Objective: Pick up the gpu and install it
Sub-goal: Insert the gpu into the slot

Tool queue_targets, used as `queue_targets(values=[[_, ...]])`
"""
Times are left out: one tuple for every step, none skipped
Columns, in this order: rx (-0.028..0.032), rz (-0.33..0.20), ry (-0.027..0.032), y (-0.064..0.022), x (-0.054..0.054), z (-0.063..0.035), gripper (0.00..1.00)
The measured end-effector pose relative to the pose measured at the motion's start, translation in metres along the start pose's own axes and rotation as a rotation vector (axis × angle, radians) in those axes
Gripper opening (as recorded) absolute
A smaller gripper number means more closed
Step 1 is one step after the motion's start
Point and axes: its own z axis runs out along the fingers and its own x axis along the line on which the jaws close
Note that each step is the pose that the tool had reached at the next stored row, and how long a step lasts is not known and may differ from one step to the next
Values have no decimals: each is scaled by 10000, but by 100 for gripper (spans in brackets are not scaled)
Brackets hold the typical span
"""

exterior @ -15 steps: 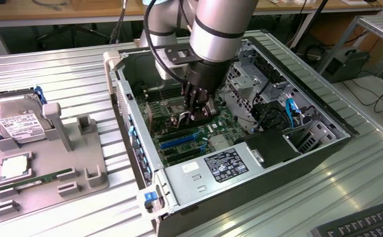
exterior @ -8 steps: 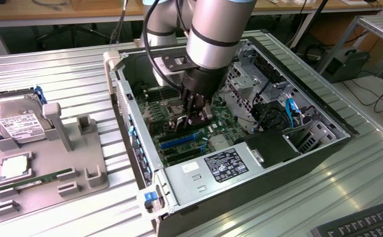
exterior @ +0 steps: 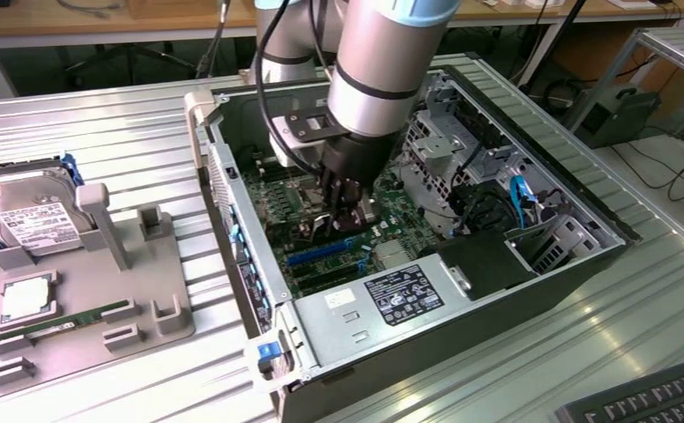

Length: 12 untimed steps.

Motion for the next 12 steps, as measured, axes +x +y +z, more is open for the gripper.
queue_targets(values=[[-1,-13,1,0,0,12,27],[-2,-26,2,-1,0,25,27],[-3,-39,3,-2,-1,40,27],[-3,-51,3,-2,-1,55,27],[-4,-64,4,-3,-2,73,27],[-5,-81,4,-3,-2,90,27],[-6,-105,5,-4,-3,108,27],[-7,-141,5,-4,-3,125,27],[-9,-162,7,-5,-2,131,27],[-11,-179,9,-5,-2,133,27],[-11,-210,8,-5,-1,156,27],[-13,-210,10,-4,12,181,27]])
